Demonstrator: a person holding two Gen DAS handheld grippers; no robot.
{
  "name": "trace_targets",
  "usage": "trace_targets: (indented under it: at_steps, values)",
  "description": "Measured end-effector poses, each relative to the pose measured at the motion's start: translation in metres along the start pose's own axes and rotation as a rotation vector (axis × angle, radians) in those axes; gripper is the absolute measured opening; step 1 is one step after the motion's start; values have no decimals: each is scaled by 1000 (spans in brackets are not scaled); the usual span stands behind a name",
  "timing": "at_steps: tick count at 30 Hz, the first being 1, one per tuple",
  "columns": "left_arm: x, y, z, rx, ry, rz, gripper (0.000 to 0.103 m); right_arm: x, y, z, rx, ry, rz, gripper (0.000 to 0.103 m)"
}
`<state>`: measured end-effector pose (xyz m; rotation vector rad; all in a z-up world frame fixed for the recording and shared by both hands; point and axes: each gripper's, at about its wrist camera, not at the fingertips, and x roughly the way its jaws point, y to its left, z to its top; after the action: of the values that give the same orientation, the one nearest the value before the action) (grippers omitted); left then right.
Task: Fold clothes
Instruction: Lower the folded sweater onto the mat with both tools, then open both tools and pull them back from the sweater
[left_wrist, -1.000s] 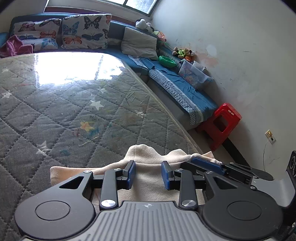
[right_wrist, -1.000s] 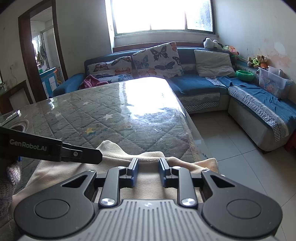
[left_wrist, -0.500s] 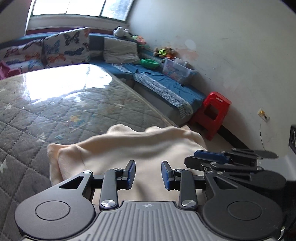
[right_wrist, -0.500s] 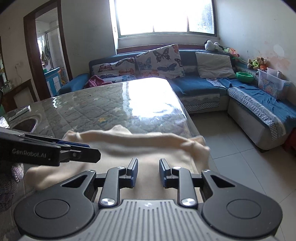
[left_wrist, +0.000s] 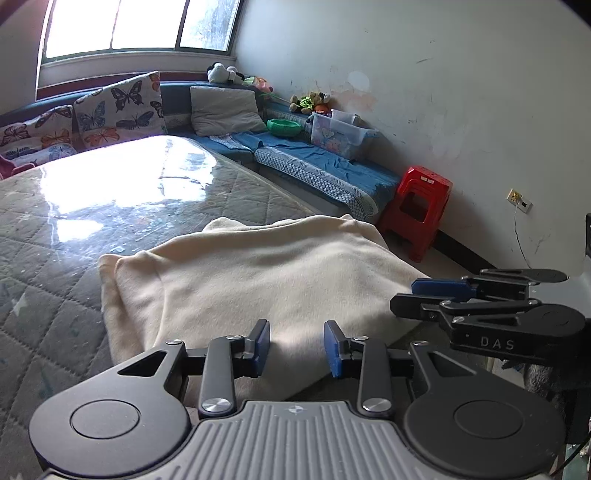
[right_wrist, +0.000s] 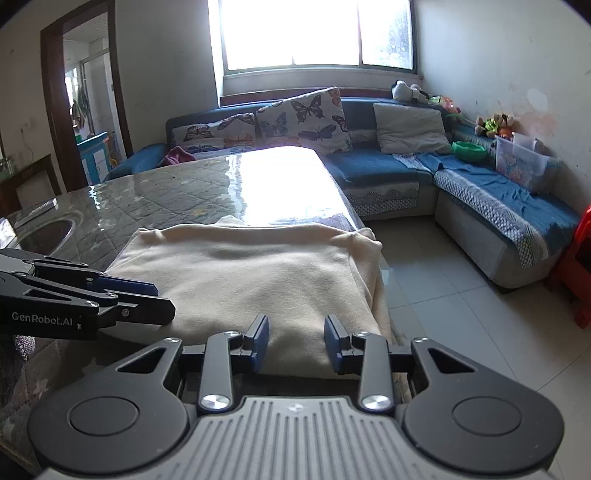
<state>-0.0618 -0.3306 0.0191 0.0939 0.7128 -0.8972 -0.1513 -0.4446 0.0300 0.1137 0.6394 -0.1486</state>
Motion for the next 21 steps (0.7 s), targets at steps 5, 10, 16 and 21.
trace_targets:
  at_steps: [5, 10, 16, 21]
  values:
    - [-8, 6, -4, -29, -1, 10, 35, 9, 15, 3, -32, -3, 31, 35]
    - [-17, 10, -7, -46, 1, 24, 42, 15, 27, 1, -56, -6, 49, 40]
    - [-26, 10, -9, -69, -6, 39, 55, 8, 29, -5, -31, -23, 37, 55]
    - [-35, 10, -14, -64, -15, 60, 67, 0, 31, -11, -7, -41, 19, 69]
